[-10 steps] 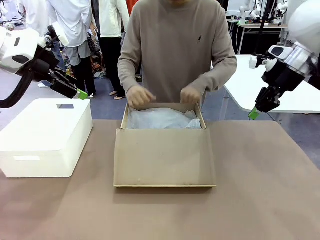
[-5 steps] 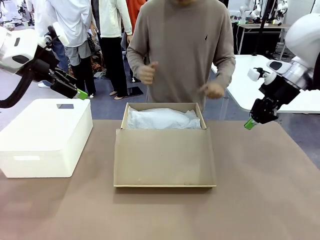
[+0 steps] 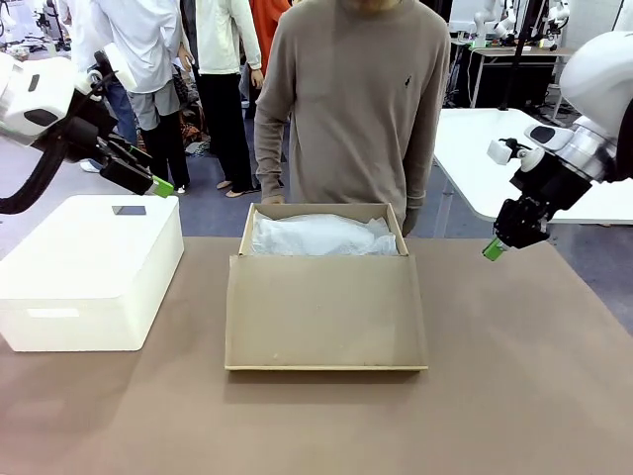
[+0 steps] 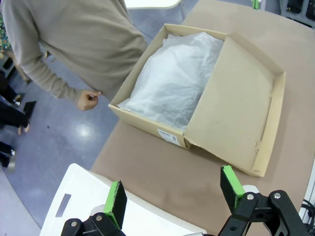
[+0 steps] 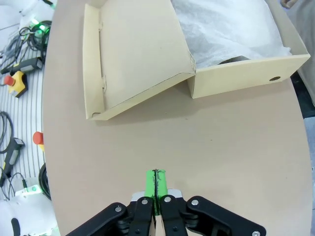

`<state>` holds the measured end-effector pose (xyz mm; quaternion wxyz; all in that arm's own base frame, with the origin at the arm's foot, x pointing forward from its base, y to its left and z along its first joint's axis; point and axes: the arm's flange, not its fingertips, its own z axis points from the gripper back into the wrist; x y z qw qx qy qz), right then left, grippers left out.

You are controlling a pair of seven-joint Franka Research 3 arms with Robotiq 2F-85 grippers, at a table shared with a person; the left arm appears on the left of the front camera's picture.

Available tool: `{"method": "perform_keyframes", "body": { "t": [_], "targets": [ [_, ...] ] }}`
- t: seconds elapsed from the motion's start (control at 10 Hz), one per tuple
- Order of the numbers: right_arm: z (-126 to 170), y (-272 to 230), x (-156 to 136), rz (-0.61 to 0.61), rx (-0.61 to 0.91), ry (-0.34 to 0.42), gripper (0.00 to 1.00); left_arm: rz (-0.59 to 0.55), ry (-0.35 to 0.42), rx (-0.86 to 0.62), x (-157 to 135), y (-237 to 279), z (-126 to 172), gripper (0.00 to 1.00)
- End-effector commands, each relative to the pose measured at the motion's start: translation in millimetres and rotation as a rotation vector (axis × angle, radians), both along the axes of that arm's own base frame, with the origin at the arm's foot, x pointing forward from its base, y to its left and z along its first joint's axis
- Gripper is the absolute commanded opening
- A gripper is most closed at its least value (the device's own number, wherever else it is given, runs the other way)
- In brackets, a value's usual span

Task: Pack the shoes into the box.
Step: Close the Shoes Box.

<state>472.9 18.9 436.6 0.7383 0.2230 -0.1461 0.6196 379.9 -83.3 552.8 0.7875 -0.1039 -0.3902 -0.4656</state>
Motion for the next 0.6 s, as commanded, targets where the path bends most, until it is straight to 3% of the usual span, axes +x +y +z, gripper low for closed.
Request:
{"method": "perform_keyframes", "body": {
  "t": [0.0,0.5],
  "targets": [
    [2.9,-0.4,-0.3,-0.002,0.006,-0.010,0.00,-0.004,-0.004,-0.013,0.5,-0.4,-0.1,1.00],
    [-36.2,5.5,14.4,0.122,0.106,-0.035,0.00,-0.004,-0.004,-0.013,0.5,-0.4,-0.1,1.00]
  ]
}}
